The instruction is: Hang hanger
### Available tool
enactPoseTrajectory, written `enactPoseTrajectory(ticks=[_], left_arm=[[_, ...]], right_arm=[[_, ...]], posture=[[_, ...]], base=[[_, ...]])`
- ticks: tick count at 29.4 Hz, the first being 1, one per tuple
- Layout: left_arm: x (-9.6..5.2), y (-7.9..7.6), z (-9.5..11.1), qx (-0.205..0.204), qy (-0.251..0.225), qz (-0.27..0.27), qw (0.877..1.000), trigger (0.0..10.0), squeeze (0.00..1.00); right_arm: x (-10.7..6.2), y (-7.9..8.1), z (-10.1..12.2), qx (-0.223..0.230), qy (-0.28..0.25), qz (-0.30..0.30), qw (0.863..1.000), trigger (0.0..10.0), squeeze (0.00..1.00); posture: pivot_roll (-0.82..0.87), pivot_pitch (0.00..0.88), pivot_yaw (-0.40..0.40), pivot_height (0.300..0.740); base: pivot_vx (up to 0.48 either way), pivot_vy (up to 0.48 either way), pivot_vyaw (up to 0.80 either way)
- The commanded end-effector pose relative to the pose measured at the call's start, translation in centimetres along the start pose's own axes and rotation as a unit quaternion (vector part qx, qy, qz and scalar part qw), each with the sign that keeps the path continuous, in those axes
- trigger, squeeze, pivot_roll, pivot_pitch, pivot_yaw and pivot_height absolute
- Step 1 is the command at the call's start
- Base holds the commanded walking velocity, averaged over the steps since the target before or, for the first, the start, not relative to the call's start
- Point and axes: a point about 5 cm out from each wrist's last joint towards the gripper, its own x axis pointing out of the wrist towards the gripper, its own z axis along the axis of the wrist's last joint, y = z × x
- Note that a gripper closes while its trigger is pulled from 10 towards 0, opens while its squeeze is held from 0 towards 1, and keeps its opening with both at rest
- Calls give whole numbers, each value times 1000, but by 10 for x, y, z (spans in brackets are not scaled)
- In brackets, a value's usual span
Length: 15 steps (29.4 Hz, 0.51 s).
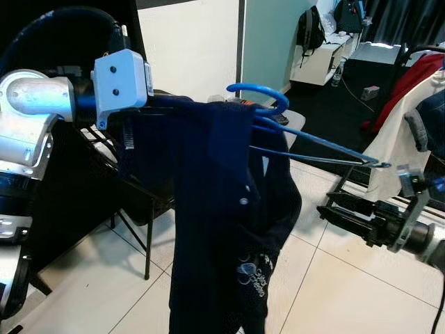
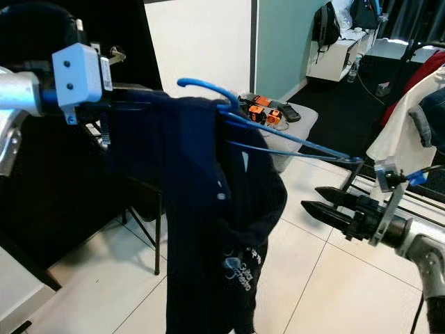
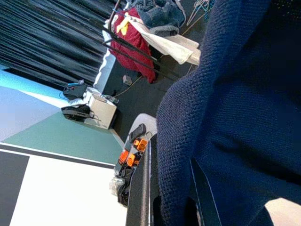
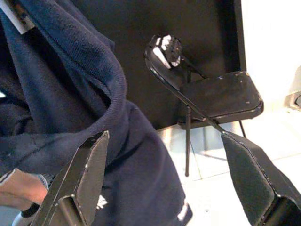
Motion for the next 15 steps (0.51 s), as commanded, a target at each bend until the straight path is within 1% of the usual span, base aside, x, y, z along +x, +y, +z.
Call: enactPoseTrajectory(ticks=[1, 2, 3, 5, 7, 8, 9, 11, 12, 13, 15], left_arm=[[2, 6, 12, 9, -35, 24, 999, 0, 0], [2, 6, 12, 9, -35, 24, 999, 0, 0], [5, 4, 14, 9, -42, 22, 999, 0, 0], [7, 2, 15, 10, -49, 17, 999, 0, 0], [7, 2, 15, 10, -49, 17, 999, 0, 0], [9, 1, 15, 11, -51, 16, 999, 0, 0], [9, 1, 15, 11, -51, 16, 999, 0, 0], [10, 0, 14, 11, -52, 16, 998, 0, 0], [10, 0, 14, 11, -52, 16, 998, 0, 0], [12, -1, 14, 12, -53, 16, 998, 0, 0], [14, -2, 15, 12, -57, 16, 998, 0, 0]], right_arm=[[16, 4, -2, 6, 4, 12, 1000, 10000, 0], [16, 4, -2, 6, 4, 12, 1000, 10000, 0], [22, 4, -1, 11, -5, 13, 1000, 10000, 0], [27, 5, 7, 20, -39, 23, 999, 10000, 0], [27, 5, 7, 20, -39, 23, 999, 10000, 0], [27, 6, 14, 26, -65, 31, 997, 10000, 0], [27, 6, 14, 26, -65, 31, 997, 10000, 0], [25, 9, 25, 38, -105, 50, 992, 10000, 0], [25, 9, 25, 38, -105, 50, 992, 10000, 0], [27, 11, 22, 41, -92, 53, 994, 10000, 0], [35, 13, 10, 43, -44, 43, 997, 10000, 0]], posture=[[-103, 0, 35, 740], [-103, 0, 35, 740], [-102, 0, 34, 740], [-101, 0, 34, 740], [-101, 0, 34, 740], [-99, 0, 31, 740], [-99, 0, 31, 740], [-100, 0, 29, 740], [-100, 0, 29, 740], [-104, 0, 28, 740], [-104, 0, 28, 740]], base=[[0, 0, 0], [0, 0, 0], [0, 0, 0], [0, 0, 0], [0, 0, 0], [0, 0, 0], [0, 0, 0], [0, 0, 0], [0, 0, 0], [0, 0, 0], [0, 0, 0]])
